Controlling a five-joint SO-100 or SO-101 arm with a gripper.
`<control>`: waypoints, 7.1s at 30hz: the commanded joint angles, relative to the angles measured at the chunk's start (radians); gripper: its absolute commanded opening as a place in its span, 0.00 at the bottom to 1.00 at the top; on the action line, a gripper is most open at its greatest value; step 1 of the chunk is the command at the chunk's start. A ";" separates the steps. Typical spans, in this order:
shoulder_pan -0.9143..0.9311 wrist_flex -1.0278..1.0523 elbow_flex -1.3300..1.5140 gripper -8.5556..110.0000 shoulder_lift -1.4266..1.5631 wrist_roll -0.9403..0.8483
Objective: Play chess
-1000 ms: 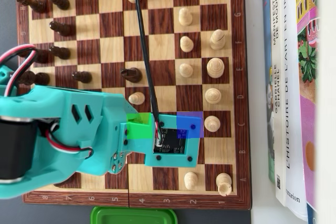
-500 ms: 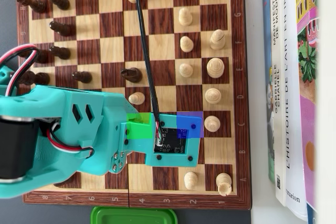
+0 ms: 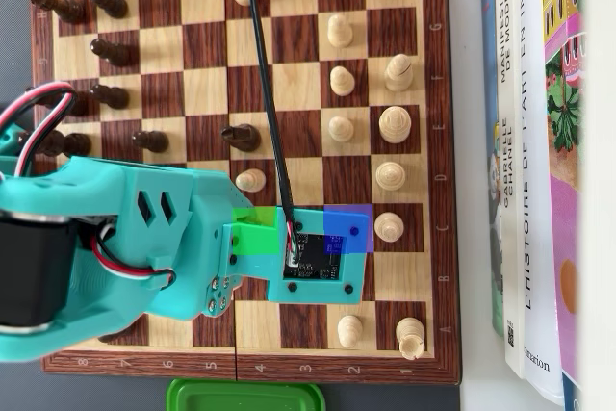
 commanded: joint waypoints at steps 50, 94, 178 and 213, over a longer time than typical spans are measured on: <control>-0.038 0.095 0.256 0.21 1.009 0.049; -0.192 -0.971 1.106 0.21 1.773 0.044; -0.179 -2.890 1.348 0.21 1.792 0.034; -0.181 -2.890 1.348 0.20 1.790 0.040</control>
